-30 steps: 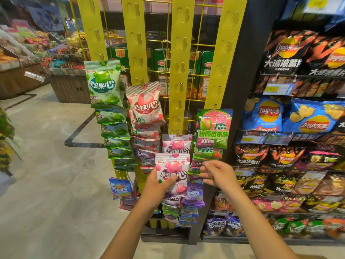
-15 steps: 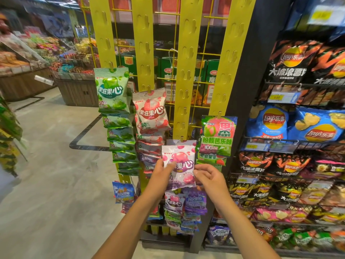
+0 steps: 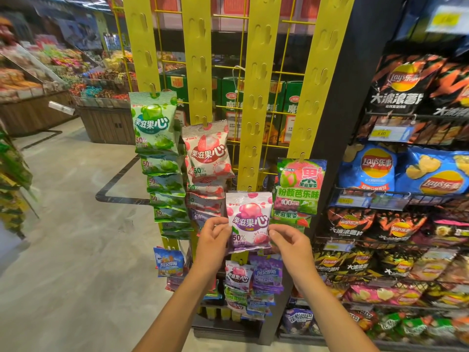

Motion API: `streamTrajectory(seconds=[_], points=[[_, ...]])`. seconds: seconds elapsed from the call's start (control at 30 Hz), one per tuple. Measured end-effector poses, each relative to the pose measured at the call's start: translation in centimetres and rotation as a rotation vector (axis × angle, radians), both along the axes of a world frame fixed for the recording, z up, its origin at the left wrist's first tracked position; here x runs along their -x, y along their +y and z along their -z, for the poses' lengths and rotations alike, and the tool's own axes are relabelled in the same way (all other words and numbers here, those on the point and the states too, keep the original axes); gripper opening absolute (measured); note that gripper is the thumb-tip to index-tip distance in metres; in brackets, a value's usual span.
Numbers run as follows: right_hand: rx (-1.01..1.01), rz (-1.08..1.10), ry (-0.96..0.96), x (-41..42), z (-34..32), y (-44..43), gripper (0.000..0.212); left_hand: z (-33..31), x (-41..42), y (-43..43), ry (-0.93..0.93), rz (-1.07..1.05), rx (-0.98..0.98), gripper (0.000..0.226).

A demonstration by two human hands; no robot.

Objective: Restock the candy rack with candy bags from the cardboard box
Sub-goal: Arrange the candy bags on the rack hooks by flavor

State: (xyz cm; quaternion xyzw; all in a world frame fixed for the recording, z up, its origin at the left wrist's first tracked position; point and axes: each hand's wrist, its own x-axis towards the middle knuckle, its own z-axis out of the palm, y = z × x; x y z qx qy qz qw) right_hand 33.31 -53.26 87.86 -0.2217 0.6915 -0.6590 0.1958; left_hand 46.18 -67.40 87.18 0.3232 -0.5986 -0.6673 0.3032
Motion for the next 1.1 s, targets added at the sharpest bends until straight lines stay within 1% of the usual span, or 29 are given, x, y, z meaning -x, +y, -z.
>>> streamTrajectory(seconds=[0.13, 0.37, 0.5, 0.6, 0.77, 1.0, 1.1], points=[[0.033, -0.013, 0.044, 0.0, -0.7, -0.5, 0.021, -1.2, 0.2, 0.1, 0.032, 0.013, 0.039, 0.015], [0.100, -0.007, 0.200, 0.6, -2.8, -1.6, 0.028, -4.6, 1.0, -0.3, 0.077, 0.061, 0.147, 0.028], [0.122, 0.008, 0.219, 0.9, -3.5, -2.1, 0.031, -5.7, 1.6, -0.2, 0.075, 0.087, 0.211, 0.042], [0.128, -0.009, 0.223, 0.9, -3.6, -2.4, 0.033, -5.4, 1.9, -0.4, 0.016, 0.081, 0.265, 0.047], [0.085, -0.029, 0.239, 0.7, -2.6, -2.8, 0.035, -4.4, 2.1, -0.8, -0.063, 0.085, 0.256, 0.049], [0.030, -0.032, 0.211, 0.7, -1.0, -3.3, 0.035, -2.5, 2.1, -1.4, -0.090, 0.101, 0.233, 0.048], [0.016, -0.011, 0.193, 0.8, -0.3, -3.3, 0.035, -1.1, 1.8, -1.6, -0.069, 0.089, 0.228, 0.048]])
